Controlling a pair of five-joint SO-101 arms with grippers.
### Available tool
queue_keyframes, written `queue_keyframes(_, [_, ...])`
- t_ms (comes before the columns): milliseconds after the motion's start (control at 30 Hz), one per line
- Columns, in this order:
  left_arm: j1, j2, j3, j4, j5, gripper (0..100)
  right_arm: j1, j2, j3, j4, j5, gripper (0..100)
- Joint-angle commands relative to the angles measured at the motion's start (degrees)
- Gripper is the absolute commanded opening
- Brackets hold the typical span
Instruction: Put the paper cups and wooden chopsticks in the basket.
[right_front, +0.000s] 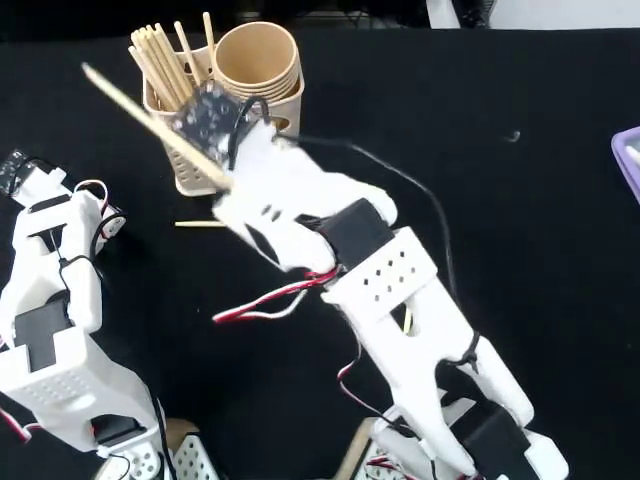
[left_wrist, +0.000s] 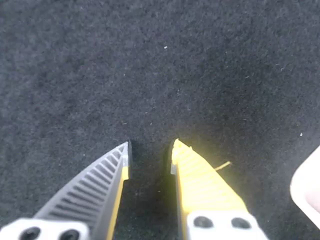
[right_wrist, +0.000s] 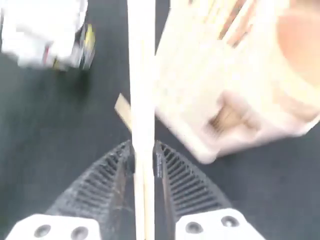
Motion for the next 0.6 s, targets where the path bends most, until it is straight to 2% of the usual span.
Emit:
queue_keyframes(0, [1.45,0.00,-0.48,-0.70,0.53,15,-0.35,-0.66,-0.84,-24.62,0.70,1.1])
queue_keyframes(133, [1.45,0.00,-0.48,-0.70,0.53,15,-0.35,4.97,2.51,-49.76,0.97,1.1])
queue_keyframes(267, [1.45,0.00,-0.48,-0.70,0.53,15,0.35,12.88,1.45,-63.03,0.70,1.1])
queue_keyframes(433, [1.45,0.00,-0.48,-0.70,0.53,15,2.55,23.16,-7.52,-68.48,0.62,1.1])
queue_keyframes(567, [1.45,0.00,-0.48,-0.70,0.53,15,3.43,28.79,-14.99,-61.89,-1.93,1.1])
